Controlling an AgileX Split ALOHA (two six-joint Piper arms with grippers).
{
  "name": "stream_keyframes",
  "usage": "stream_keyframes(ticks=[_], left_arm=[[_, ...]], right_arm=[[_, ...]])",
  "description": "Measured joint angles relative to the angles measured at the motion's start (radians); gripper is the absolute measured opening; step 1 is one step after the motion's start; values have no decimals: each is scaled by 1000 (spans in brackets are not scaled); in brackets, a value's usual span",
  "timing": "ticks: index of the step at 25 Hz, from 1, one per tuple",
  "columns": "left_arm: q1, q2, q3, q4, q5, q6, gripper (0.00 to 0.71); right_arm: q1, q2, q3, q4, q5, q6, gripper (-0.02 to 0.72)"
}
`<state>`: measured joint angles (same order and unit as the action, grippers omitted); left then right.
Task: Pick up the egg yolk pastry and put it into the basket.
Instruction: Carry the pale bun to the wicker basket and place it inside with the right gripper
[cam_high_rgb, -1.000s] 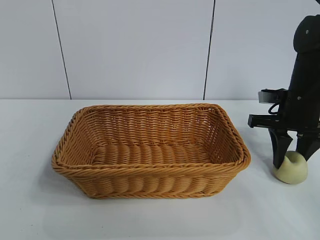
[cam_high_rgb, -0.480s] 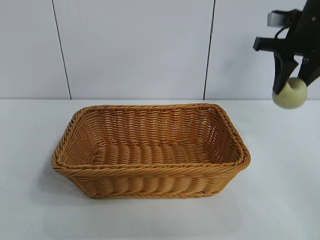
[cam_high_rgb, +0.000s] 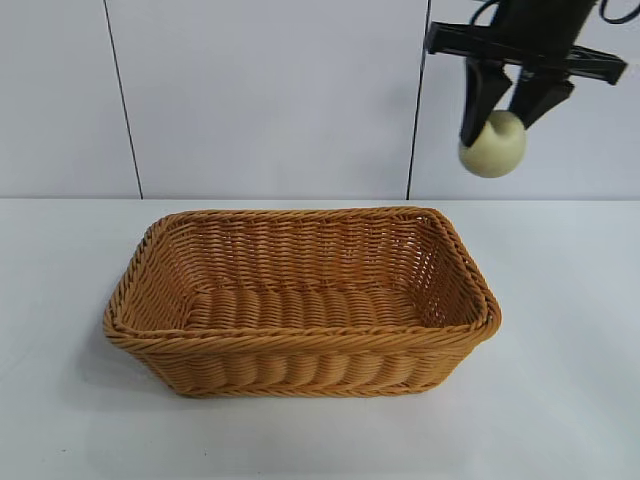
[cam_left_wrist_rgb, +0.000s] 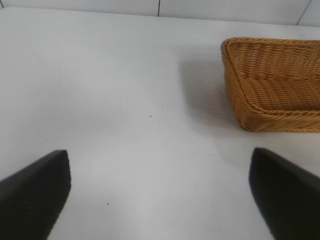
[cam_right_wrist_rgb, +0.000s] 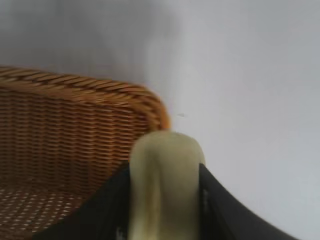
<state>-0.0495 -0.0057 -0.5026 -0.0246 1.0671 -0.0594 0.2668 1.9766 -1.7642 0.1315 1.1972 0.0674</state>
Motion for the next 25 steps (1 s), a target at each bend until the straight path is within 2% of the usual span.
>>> stream_keyframes(ticks=[6, 11, 17, 22, 24, 25], left_arm=[[0, 0, 0, 0, 0, 0, 696], [0, 0, 0, 0, 0, 0, 696], [0, 0, 0, 0, 0, 0, 696], [0, 0, 0, 0, 0, 0, 696], [0, 0, 0, 0, 0, 0, 696], [0, 0, 0, 0, 0, 0, 696]], right_arm=[[192, 6, 0, 8, -81, 44, 267], [283, 75, -1, 8, -132, 63, 267], [322, 214, -1, 9, -236, 75, 267], [322, 293, -1, 8, -251, 79, 268], [322, 297, -1, 8, -251, 79, 301], [322, 293, -4, 8, -250, 79, 350]])
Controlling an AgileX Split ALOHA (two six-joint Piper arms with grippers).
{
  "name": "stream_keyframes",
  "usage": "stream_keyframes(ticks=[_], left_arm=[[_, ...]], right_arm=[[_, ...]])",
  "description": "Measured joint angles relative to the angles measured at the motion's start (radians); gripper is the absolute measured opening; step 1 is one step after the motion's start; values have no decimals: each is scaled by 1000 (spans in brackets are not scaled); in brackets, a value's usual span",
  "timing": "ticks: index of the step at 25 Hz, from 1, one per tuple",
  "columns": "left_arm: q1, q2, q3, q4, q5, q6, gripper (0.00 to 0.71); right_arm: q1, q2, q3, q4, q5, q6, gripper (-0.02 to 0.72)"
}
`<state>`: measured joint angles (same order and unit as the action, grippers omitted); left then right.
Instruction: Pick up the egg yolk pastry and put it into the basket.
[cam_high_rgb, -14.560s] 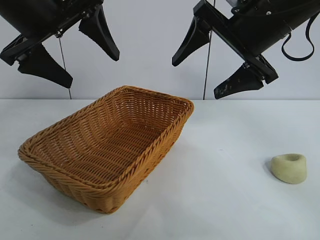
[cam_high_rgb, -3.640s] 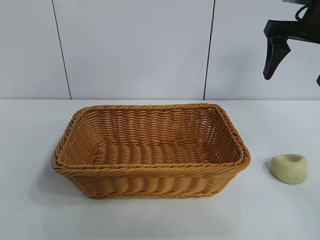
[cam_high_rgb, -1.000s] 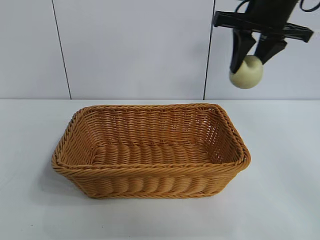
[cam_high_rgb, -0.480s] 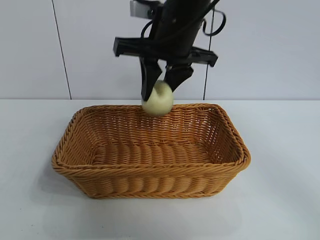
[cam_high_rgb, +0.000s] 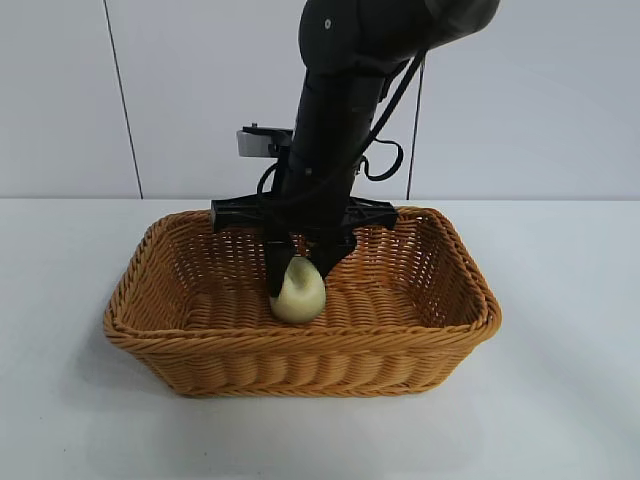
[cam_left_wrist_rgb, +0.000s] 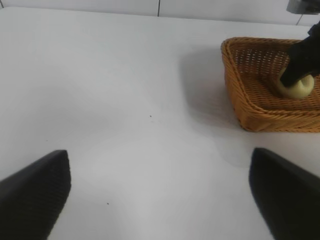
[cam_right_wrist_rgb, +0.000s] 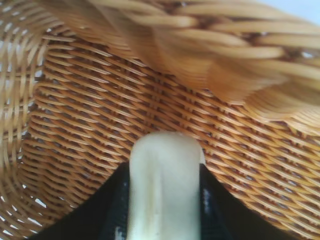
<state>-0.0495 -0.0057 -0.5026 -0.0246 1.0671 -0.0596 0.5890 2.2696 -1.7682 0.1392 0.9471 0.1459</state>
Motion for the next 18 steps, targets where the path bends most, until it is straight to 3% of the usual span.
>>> stream_keyframes(ticks=[3, 5, 8, 13, 18], left_arm=[[0, 0, 0, 0, 0, 0, 696], [0, 0, 0, 0, 0, 0, 696], [0, 0, 0, 0, 0, 0, 696], [0, 0, 0, 0, 0, 0, 696], [0, 0, 0, 0, 0, 0, 696]], right_arm=[[0, 0, -30, 0, 31, -11, 566], [1, 0, -66, 0, 74, -19, 649], [1, 0, -143, -9, 141, -21, 684], [-7, 0, -316, -75, 246, 2, 691], [-109, -3, -392, -111, 265, 16, 695]])
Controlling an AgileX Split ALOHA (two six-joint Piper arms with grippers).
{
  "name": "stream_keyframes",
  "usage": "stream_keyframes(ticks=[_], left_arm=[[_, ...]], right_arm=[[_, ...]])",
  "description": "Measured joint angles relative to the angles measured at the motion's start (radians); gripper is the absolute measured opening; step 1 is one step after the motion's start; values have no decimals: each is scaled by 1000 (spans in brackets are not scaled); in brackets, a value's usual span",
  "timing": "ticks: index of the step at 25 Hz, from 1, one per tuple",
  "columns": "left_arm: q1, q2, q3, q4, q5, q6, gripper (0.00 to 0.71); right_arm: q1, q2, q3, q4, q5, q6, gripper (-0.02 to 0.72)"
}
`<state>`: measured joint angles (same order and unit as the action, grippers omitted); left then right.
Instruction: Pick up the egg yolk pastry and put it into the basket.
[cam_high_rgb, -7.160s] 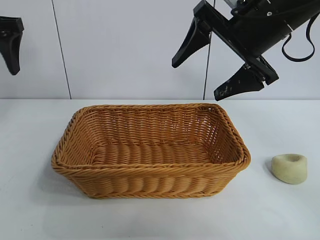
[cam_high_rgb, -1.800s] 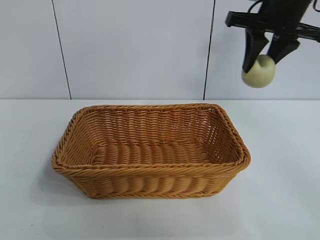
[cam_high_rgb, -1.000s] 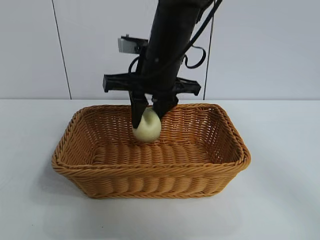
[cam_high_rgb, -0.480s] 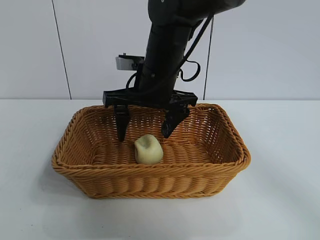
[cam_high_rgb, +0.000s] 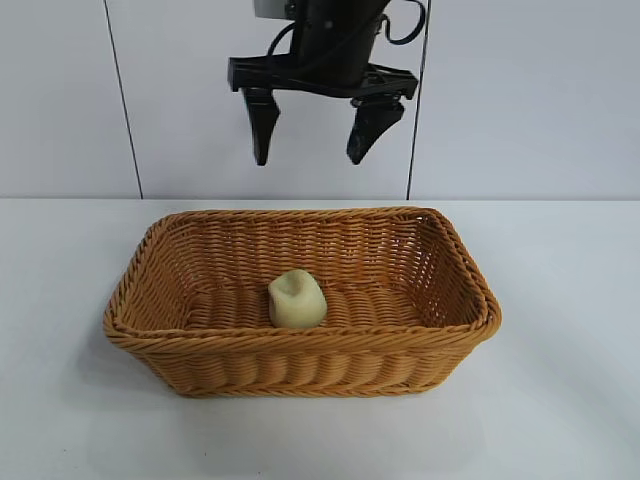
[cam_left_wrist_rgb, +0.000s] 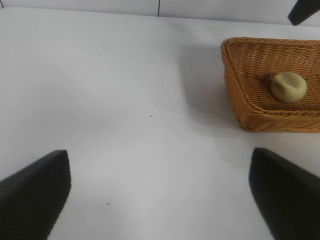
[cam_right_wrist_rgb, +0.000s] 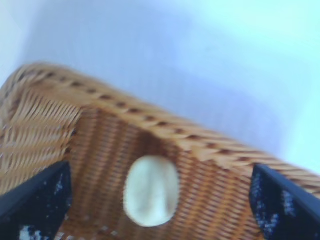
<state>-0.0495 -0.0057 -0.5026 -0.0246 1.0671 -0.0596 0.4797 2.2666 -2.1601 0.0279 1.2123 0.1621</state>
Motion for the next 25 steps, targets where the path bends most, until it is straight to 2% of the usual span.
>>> stream_keyframes(ticks=[12, 18, 25], left_arm=[[0, 0, 0, 0, 0, 0, 696], [0, 0, 0, 0, 0, 0, 696], [0, 0, 0, 0, 0, 0, 696]], right_arm=[[-305, 1, -1, -28, 0, 3, 695], [-388, -8, 24, -43, -1, -15, 695], [-421, -107, 239, -97, -1, -49, 695]])
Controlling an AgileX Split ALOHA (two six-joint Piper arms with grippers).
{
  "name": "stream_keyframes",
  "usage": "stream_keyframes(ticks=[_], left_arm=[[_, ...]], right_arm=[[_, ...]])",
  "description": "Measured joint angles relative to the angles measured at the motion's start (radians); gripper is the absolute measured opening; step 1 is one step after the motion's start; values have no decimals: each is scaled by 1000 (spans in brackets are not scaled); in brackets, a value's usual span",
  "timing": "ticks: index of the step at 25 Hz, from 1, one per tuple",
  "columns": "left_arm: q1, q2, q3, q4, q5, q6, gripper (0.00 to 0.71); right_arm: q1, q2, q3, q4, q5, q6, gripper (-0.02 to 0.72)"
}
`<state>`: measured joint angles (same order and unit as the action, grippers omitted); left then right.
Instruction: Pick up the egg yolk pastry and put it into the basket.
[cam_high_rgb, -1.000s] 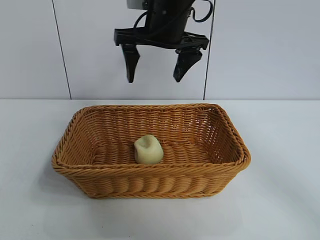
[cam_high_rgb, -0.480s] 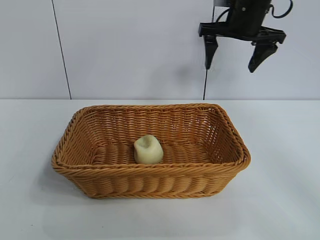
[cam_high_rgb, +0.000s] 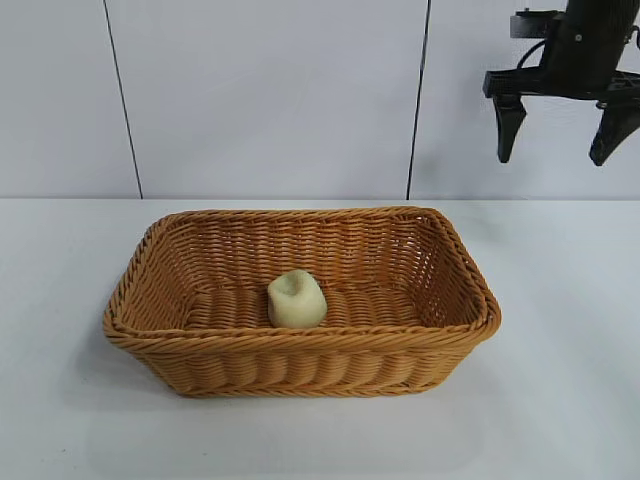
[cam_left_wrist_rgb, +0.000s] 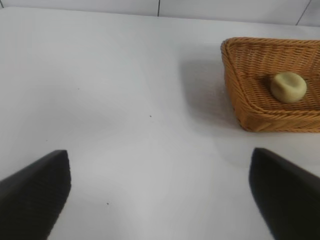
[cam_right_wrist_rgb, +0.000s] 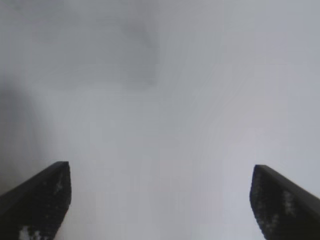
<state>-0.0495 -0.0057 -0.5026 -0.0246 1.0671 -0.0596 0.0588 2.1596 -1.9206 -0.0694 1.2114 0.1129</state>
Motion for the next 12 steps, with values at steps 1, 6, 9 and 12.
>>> stream_keyframes(ticks=[1, 6, 9, 12], left_arm=[[0, 0, 0, 0, 0, 0, 696], [0, 0, 0, 0, 0, 0, 696], [0, 0, 0, 0, 0, 0, 696], [0, 0, 0, 0, 0, 0, 696]], right_arm=[[0, -18, 36, 0, 0, -1, 695], [0, -133, 214, 52, 0, -19, 695], [0, -211, 344, 69, -1, -30, 695], [0, -300, 485, 76, -1, -45, 695]])
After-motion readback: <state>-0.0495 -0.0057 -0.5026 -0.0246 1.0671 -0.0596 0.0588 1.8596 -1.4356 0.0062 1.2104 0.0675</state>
